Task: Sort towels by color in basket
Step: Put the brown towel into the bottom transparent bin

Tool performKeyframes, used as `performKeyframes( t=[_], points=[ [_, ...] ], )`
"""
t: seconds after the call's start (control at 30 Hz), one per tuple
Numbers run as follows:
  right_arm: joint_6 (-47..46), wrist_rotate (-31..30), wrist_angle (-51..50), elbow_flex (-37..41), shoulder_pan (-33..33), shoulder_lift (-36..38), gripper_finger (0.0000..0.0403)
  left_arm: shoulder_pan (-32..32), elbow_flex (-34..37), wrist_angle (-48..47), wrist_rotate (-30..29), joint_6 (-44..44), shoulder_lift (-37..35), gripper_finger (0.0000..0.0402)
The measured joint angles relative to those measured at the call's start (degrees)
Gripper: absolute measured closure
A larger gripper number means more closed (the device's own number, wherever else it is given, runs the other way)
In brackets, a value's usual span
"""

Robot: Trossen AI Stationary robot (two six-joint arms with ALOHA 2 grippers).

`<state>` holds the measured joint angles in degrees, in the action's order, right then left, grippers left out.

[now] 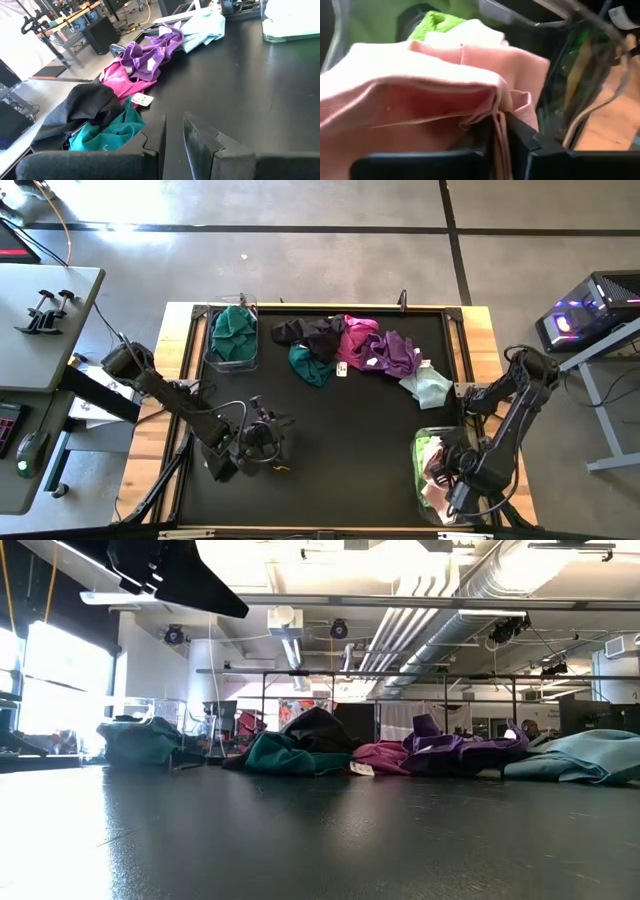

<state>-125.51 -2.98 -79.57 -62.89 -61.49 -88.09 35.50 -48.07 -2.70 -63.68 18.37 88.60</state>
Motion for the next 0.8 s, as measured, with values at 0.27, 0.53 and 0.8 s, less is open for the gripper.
performKeyframes(
  t=[0.27,0.53,0.8],
  points=[
    [1.2,1.4,-9.0,-8.3,-1.3,2.0,0.0250,0.0,0.0,0.5,0.0,0.0,0.0,0.0348],
    [-0.1,-5.7,-9.8,-18.6,-2.6,1.7,0.0250,-0.3,0.0,1.1,0.0,0.0,0.0,0.0348],
    [4.4,-12.9,6.4,-4.7,0.2,1.6,0.0299,-0.8,0.0,1.4,0.4,0.0,0.0,0.0348]
  ],
)
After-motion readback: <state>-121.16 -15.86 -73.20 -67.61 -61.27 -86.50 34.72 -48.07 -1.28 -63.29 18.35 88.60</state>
